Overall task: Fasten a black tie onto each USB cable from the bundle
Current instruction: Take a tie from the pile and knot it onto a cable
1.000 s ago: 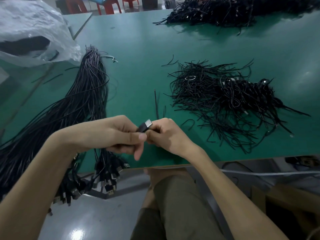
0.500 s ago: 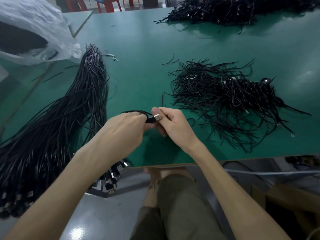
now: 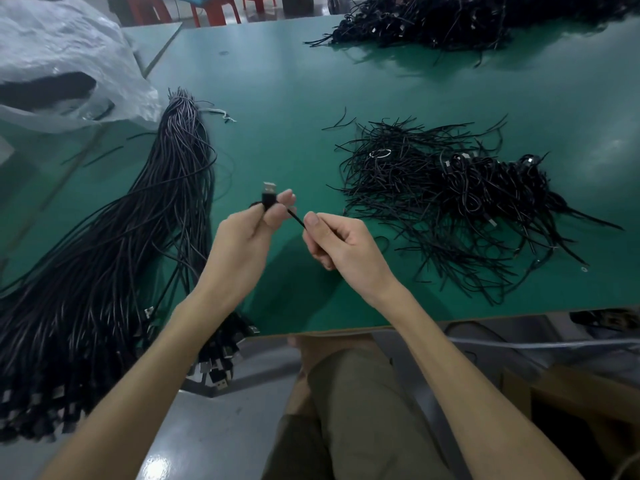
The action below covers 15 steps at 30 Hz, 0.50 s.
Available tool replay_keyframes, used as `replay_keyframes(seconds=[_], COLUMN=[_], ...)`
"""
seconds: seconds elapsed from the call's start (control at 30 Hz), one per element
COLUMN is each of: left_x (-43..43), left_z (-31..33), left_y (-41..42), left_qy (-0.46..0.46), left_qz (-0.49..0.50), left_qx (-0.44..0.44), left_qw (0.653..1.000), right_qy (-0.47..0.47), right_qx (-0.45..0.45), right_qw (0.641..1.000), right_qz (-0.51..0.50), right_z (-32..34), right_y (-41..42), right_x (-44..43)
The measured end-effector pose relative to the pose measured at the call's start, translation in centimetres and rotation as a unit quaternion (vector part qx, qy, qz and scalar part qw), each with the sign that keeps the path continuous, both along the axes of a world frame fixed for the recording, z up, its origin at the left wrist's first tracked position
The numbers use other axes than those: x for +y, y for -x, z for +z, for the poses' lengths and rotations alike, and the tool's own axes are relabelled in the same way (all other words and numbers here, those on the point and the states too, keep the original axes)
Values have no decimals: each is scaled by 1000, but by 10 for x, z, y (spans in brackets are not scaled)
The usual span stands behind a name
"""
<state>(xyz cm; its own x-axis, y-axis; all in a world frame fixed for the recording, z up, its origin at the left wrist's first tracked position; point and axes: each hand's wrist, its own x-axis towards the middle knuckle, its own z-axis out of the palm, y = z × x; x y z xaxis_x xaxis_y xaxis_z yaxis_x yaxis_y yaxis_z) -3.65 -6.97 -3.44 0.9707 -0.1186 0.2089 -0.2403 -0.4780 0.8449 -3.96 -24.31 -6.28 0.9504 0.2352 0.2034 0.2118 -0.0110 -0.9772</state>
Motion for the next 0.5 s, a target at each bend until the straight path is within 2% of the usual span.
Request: replay_keyframes(seconds=[0.1, 0.23, 0.4, 0.5], left_x=[-4, -5, -3, -2], left_z=[1, 8, 14, 16], left_y=[-6, -15, -15, -16], left_qy=[228, 453, 591, 611], left_qz=[14, -14, -104, -135], left_qx=[61, 152, 256, 276], left_qw=[972, 878, 758, 730], right_qy=[28, 41, 58, 65], right_qx=[-5, -2, -2, -1], right_qw=[999, 999, 998, 998], right_qz=[20, 17, 9, 9], right_z=[0, 0, 0, -1], right_y=[0, 0, 1, 1], right_x=[1, 1, 2, 2])
